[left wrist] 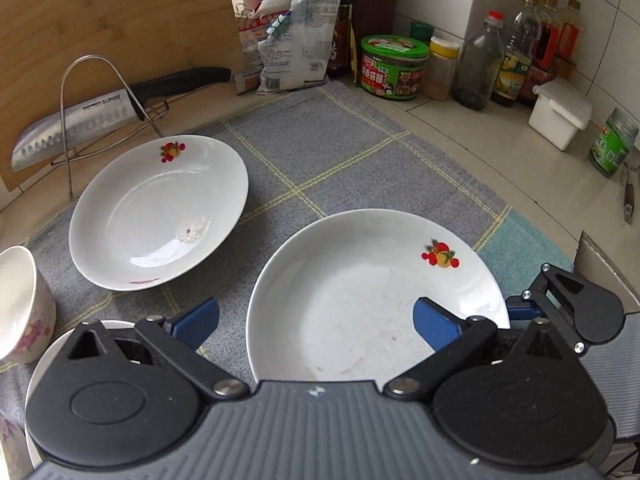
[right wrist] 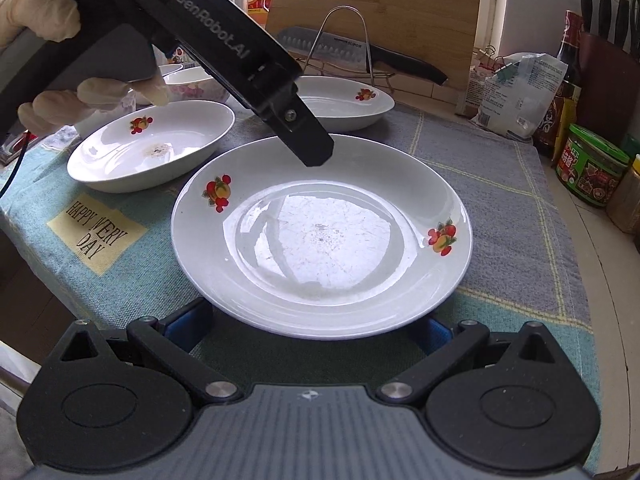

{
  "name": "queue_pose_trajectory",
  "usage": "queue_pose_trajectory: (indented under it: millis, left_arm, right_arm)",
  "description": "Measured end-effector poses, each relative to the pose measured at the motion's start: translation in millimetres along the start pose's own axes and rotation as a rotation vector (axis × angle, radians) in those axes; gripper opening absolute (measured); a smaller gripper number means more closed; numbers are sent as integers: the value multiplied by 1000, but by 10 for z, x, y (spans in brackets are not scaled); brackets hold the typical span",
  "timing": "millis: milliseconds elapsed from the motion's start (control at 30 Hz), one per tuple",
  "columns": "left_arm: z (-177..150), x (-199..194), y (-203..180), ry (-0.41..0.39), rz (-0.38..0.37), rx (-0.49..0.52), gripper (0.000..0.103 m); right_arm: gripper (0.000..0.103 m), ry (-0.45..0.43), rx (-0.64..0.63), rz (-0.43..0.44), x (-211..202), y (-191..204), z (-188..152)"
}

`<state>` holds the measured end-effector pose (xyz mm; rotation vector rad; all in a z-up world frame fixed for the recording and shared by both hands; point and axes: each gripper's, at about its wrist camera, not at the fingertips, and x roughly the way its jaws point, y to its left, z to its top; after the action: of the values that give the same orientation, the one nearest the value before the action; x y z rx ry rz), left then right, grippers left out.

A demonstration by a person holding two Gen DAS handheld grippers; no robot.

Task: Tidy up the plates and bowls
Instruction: 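Move the left tool toward the rim of a fruit-print oval plate, then close the left gripper on the oval plate rim and tilt it up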

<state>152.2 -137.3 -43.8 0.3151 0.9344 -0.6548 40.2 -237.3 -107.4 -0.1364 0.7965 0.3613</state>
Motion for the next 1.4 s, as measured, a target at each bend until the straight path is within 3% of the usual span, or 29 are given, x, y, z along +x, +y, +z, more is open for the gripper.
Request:
queue_pose_trajectory:
  millis: [100,333,433,1033,1233,1400]
  left_arm:
    - [56,187,23,57,-2,18,102]
    - [137,502,68,148,-88,88,102]
    - [153,613,136,197,-130,68,102]
    - [141,626,176,188,-163,181,103]
    - [220,620,178,266,-283,180,102]
    - [274,644,182,302,-319,218,102]
  right_arm:
    - [103,-2,-2,3,-10,-5,-11]
    - [103,-1,2,-3,-15,1,-17]
    - [103,2,8,-10,-14,7,-10]
    - [103,-23,37,-46,-56,52,-69]
    - [103,-30,51,-63,-84,77,-95]
    - [103,-35,57,-70,-98,91,-106]
